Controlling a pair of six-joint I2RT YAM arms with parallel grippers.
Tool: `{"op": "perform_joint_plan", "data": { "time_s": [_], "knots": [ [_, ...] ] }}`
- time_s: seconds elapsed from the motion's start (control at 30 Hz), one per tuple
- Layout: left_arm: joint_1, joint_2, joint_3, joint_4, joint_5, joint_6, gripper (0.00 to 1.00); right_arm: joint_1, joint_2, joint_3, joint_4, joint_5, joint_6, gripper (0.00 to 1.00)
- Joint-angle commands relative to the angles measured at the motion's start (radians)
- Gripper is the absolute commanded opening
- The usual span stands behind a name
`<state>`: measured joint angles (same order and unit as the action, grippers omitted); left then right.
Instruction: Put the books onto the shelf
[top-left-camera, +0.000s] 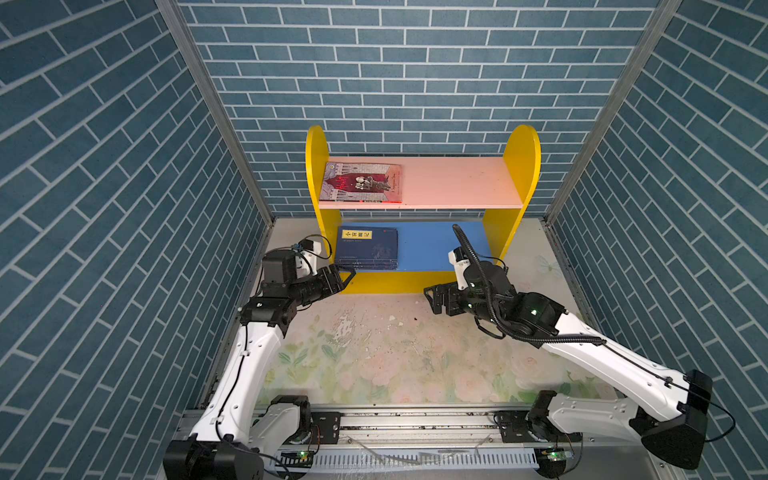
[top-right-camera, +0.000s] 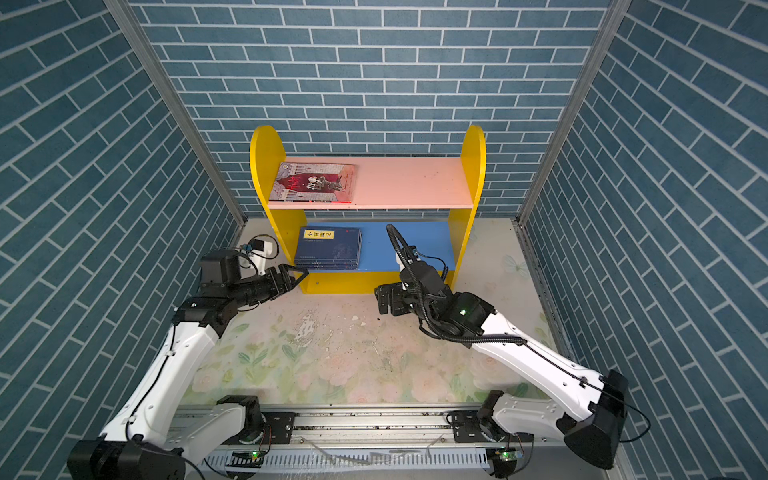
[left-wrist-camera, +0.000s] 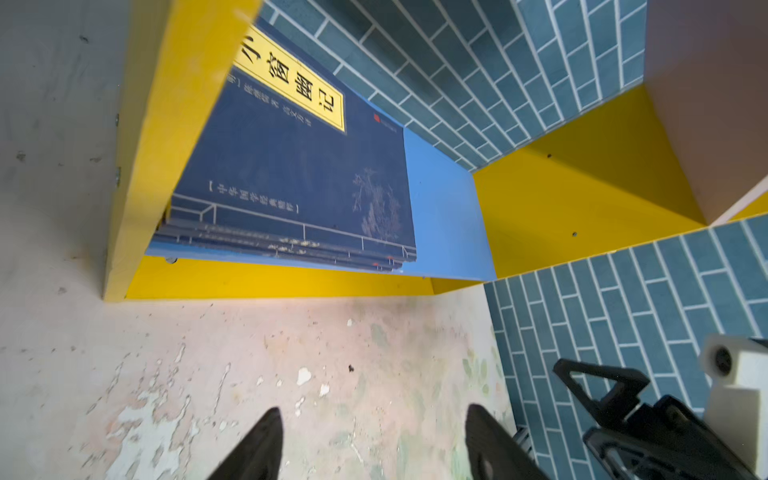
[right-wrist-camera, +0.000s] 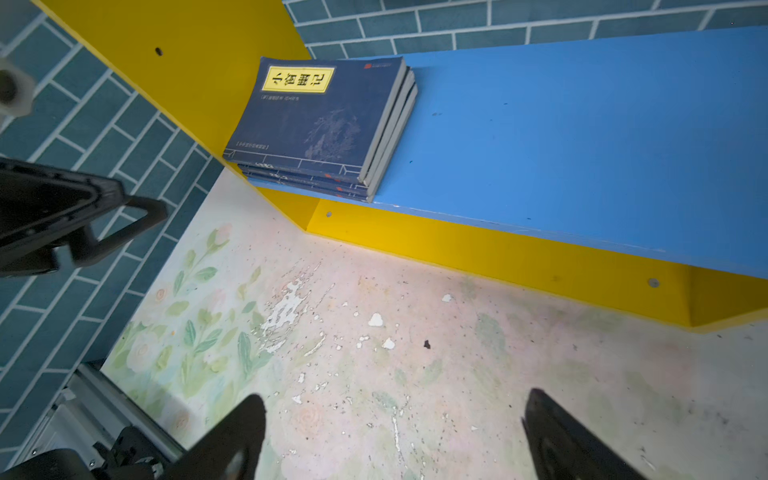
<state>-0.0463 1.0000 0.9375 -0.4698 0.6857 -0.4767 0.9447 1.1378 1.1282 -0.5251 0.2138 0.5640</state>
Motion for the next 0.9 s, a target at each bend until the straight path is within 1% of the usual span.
{"op": "perform_joint_plan", "data": {
  "time_s": [0.0,0.07,0.13,0.17,0.2,0.27,0.3,0.37,0.43,0.57,0.63,0.67,0.73,0.87],
  "knots": [
    [-0.001,-0.07,0.052,-0.238,-0.074,0.274,0.78,0.005,-0.08,-0.03,-0.051,0.157,-0.101,0.99],
    [0.0,-0.13,0.046,-0.25,-0.171,0.346,0.82,0.004,-0.172,-0.15,0.097,0.221,-0.155,0.99],
    [0.005,-0.178,0.026,-0.233,-0.26,0.386,0.86,0.005,-0.257,-0.262,0.25,0.284,-0.221,0.99],
    [0.01,-0.199,0.011,-0.218,-0.308,0.396,0.87,0.002,-0.295,-0.304,0.3,0.335,-0.244,0.99],
    [0.017,-0.216,-0.004,-0.201,-0.334,0.404,0.88,-0.005,-0.321,-0.328,0.323,0.381,-0.258,0.99],
    [0.039,-0.249,-0.051,-0.144,-0.384,0.404,0.9,-0.045,-0.366,-0.354,0.329,0.417,-0.312,0.99],
    [0.05,-0.26,-0.078,-0.115,-0.393,0.404,0.9,-0.071,-0.382,-0.361,0.319,0.419,-0.324,0.99],
    [0.075,-0.29,-0.147,-0.038,-0.433,0.398,0.9,-0.156,-0.412,-0.372,0.292,0.399,-0.327,0.99],
    [0.095,-0.31,-0.203,0.028,-0.468,0.384,0.95,-0.242,-0.441,-0.385,0.28,0.356,-0.32,0.99],
    [0.135,-0.314,-0.283,0.109,-0.502,0.375,0.98,-0.336,-0.458,-0.402,0.289,0.36,-0.359,0.99],
    [0.165,-0.293,-0.319,0.157,-0.494,0.36,0.99,-0.387,-0.433,-0.415,0.312,0.363,-0.382,0.99],
    [0.182,-0.28,-0.342,0.19,-0.485,0.35,1.0,-0.422,-0.413,-0.429,0.338,0.354,-0.418,0.99],
    [0.213,-0.253,-0.395,0.294,-0.446,0.337,1.0,-0.493,-0.38,-0.457,0.398,0.365,-0.45,0.99],
    [0.256,-0.187,-0.526,0.559,-0.381,0.278,1.0,-0.674,-0.312,-0.563,0.6,0.304,-0.467,0.99]
  ]
}}
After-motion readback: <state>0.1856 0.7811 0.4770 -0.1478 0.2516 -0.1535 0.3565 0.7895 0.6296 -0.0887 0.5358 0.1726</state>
